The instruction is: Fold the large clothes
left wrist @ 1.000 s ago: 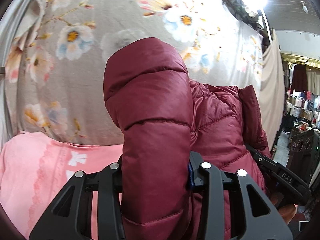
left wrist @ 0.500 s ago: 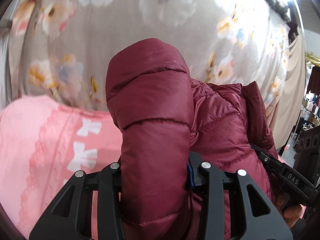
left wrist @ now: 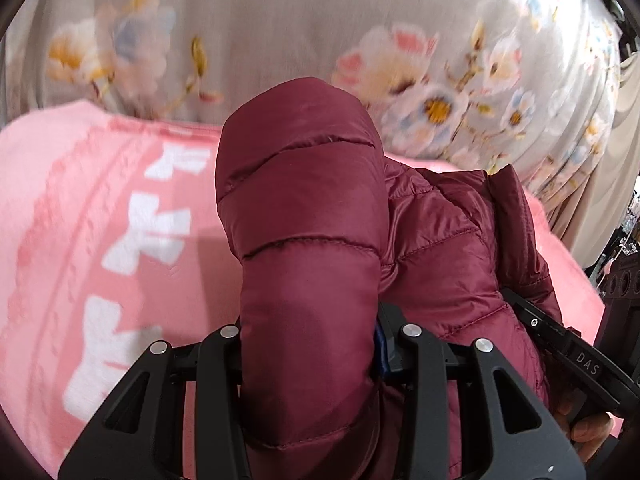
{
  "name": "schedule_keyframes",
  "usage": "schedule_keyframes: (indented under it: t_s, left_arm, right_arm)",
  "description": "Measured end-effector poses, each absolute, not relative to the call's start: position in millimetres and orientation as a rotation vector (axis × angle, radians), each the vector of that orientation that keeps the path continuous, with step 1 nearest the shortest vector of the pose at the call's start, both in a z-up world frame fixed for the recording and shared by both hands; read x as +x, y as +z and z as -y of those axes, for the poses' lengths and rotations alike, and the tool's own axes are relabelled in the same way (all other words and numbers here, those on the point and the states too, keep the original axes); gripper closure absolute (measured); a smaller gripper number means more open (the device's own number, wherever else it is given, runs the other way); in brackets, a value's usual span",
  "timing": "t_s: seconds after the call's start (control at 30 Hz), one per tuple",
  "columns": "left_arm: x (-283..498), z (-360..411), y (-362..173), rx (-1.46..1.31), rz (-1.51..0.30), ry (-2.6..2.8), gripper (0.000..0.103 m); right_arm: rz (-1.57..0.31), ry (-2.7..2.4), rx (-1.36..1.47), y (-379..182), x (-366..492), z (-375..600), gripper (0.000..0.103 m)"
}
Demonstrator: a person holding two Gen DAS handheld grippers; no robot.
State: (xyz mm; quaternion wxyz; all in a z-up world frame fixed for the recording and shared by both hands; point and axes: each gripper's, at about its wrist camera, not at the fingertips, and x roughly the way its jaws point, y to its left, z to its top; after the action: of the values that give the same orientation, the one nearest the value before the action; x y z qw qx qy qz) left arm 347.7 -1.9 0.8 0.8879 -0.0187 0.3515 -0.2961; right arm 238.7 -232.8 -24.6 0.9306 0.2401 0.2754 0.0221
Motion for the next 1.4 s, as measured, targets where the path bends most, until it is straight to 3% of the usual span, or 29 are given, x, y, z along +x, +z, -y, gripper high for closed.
schedule_keyframes:
  t_s: [0.53,0.77,0.87,0.97,1.2,1.4]
  left_arm:
    - [358,4,-34,-0.030,-0.764,-0.539,0.052]
    - [361,5,-38,-0.022,-0.783,-0.506,0.045]
    - [363,5,-39,-0.010,-0.804,-0.462,0.034]
    - [367,0,-39,-0.024,-0.853,-0.378,0.015]
    - [369,-22,-34,-0.079,-0.953,-0.334,0.014]
    - [369,-29,3,-0.049,-0.932,-0.267,0.015]
  right_arm:
    - [-0.668,0.041,0.603,-61,253,250,0.088]
    - [-0.696,0.046,0.643,-68,256,254,0.082]
    - [-0.705,0.033,0.654,-68,256,255,0.073]
    - [-0.726,-0.005,0.629,-63,252,256,0.066]
    - [-0.751,-0.030,0.553,-34,225,264,0.063]
    - [-0.724,-0.095,0.540,3,225,287,0.061]
